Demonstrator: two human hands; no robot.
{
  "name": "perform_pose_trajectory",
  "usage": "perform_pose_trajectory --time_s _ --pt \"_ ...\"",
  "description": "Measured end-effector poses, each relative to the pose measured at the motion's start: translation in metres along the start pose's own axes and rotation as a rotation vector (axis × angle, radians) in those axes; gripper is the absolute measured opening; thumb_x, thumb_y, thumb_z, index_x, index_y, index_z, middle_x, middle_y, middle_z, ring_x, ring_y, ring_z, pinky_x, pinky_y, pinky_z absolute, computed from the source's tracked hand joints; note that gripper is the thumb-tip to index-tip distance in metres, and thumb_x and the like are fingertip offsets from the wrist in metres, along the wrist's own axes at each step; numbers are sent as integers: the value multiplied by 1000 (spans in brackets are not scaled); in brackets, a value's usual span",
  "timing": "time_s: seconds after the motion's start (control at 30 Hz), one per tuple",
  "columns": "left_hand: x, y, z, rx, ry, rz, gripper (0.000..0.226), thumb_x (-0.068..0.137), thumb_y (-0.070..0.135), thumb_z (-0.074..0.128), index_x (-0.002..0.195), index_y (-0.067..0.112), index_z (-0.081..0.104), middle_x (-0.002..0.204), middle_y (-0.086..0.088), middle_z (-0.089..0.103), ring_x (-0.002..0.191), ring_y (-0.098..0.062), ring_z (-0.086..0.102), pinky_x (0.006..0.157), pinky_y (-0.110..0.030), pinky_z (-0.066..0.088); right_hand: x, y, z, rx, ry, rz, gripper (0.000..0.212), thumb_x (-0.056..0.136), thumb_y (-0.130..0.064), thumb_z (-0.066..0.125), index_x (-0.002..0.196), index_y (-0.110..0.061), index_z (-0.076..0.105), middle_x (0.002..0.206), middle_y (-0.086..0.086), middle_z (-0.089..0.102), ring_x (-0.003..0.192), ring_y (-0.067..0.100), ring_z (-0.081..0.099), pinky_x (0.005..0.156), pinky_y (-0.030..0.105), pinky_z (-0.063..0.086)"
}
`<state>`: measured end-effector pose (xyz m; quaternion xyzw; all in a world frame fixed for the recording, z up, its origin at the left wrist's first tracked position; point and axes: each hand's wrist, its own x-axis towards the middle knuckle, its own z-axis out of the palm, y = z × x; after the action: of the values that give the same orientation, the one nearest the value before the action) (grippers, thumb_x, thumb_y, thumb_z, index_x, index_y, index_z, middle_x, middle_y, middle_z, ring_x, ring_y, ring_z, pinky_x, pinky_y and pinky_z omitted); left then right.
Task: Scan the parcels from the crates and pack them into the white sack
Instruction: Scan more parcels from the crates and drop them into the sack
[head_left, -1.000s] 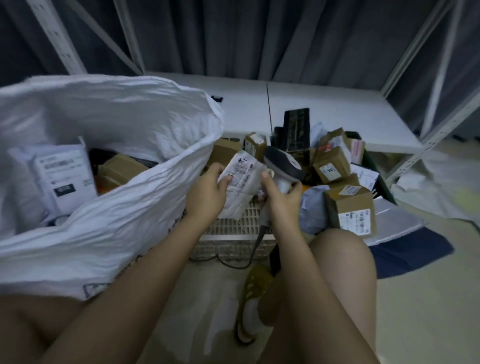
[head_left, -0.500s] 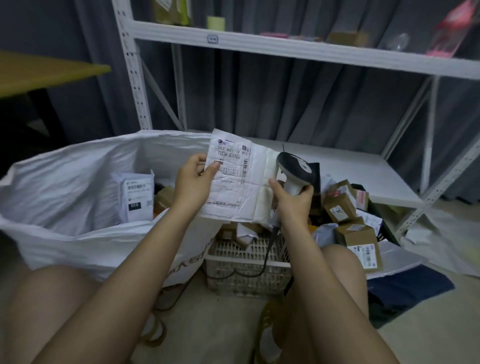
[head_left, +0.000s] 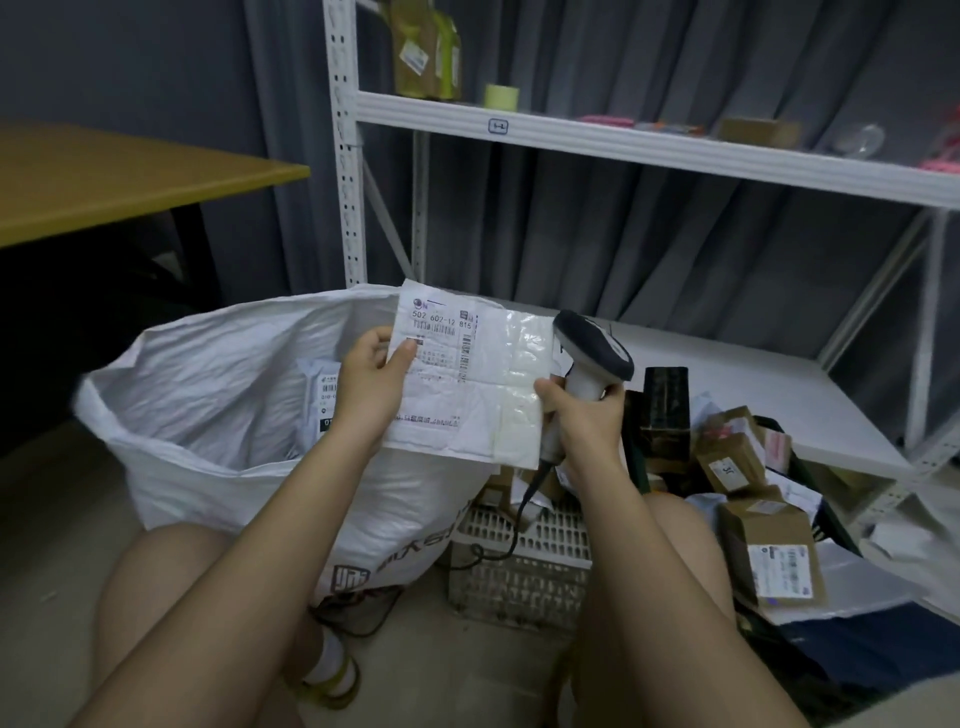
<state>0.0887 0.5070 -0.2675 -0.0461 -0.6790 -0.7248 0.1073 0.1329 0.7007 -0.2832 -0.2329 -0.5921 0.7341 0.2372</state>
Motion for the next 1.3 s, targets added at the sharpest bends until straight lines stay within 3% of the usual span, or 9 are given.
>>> perform_pose_trajectory --time_s 0.1,0.3,0.43,0.53,0.77,0.87,0.97,1.07,1.3 --pt "2 -2 -5 29 -25 -37 13 96 16 53 105 19 61 105 0 68 95 -13 64 85 -29 51 -5 -3 9 36 -15 -20 59 76 -3 78 116 -25 41 89 -9 64 83 8 62 86 36 52" --pt "6 3 -21 156 -101 -121 39 90 -2 40 111 25 58 97 8 65 88 -9 62 75 -25 50 -12 -11 22 16 -6 -71 53 75 -2 77 113 -23 45 86 -9 64 81 9 62 87 38 53" --pt "12 0 -40 210 -83 -113 27 87 -1 52 95 22 64 96 -1 69 90 -21 66 83 -39 55 -18 -17 24 12 -21 -96 55 76 -4 76 116 -24 45 93 -6 64 88 15 65 89 42 55" --pt "13 3 -47 219 -87 -112 27 85 0 57 82 25 65 86 0 70 85 -23 68 83 -45 56 -24 -22 27 2 -21 -150 55 78 -3 75 121 -21 46 92 -9 61 83 6 60 86 36 53" --pt "16 18 -60 79 -45 -146 22 86 -2 61 85 19 66 93 -4 71 85 -21 69 68 -33 56 -22 -32 39 -60 -1 -227 51 79 -8 73 114 -31 44 97 -12 58 88 11 61 90 46 55" --pt "26 17 -67 63 28 -115 25 85 0 62 83 24 67 91 -1 71 87 -21 69 77 -39 57 -19 -33 45 -54 -2 -247 39 83 -14 71 114 -27 49 95 0 67 74 13 66 75 39 59" --pt "39 13 -69 87 90 -82 29 85 3 62 81 31 69 93 -2 73 89 -21 70 83 -46 56 -28 -39 57 -120 -218 -183 29 86 -13 70 111 -9 57 75 8 65 52 14 55 50 25 47" --pt "50 7 -66 136 112 -68 29 85 7 62 79 34 70 94 2 74 90 -20 70 84 -47 56 -41 -37 71 -259 -468 -162 16 83 -12 74 92 -12 61 65 3 58 47 10 50 46 23 43" --pt "65 4 -56 139 155 -110 26 88 6 60 110 17 69 109 -5 71 92 -22 69 81 -46 58 -52 -25 80 -277 -490 -157 21 78 -21 78 72 -9 61 49 1 52 44 12 47 49 27 42"
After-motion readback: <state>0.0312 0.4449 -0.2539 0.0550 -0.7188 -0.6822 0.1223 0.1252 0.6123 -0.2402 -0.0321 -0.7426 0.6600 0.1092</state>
